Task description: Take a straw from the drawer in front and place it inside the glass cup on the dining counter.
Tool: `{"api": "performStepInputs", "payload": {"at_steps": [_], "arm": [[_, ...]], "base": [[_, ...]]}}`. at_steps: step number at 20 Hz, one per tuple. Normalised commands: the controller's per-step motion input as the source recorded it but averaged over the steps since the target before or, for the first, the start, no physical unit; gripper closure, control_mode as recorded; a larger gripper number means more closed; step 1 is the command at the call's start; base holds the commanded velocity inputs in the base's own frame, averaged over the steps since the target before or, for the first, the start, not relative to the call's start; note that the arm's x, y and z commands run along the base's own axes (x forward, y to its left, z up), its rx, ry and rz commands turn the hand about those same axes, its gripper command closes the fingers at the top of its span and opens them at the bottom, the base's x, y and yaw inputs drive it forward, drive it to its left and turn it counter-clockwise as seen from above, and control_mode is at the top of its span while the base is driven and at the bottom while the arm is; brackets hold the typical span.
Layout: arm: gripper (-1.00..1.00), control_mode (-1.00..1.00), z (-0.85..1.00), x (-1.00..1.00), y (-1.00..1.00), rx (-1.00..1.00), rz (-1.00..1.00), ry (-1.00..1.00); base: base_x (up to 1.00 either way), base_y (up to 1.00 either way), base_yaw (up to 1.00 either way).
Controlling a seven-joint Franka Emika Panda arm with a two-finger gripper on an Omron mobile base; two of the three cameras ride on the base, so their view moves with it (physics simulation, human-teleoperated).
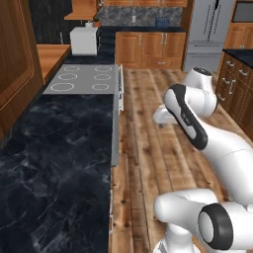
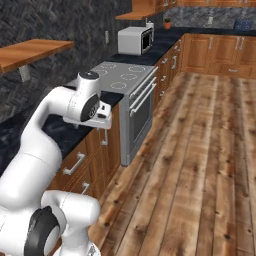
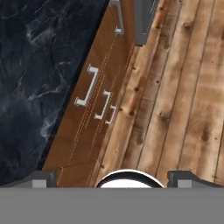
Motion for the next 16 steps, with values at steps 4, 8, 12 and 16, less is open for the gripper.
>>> {"api": "performStepInputs", "payload": {"at_steps": [4, 8, 12, 16], "arm": [[-1.0, -1.0, -0.17, 0.37, 0.12, 0.18, 0.0, 0.01], [-1.0, -1.0, -0.16, 0.29, 0.04, 0.21, 0.0, 0.0], [-1.0, -1.0, -0.21, 0.21, 0.09, 0.17, 0.0, 0.0], [-1.0, -1.0, -0.31, 0.16, 0.1, 0.09, 0.0, -0.06]], "base": [[0.0, 0.0, 0.0], [0.0, 0.0, 0.0], [0.0, 0.0, 0.0], [0.0, 0.0, 0.0]]}}
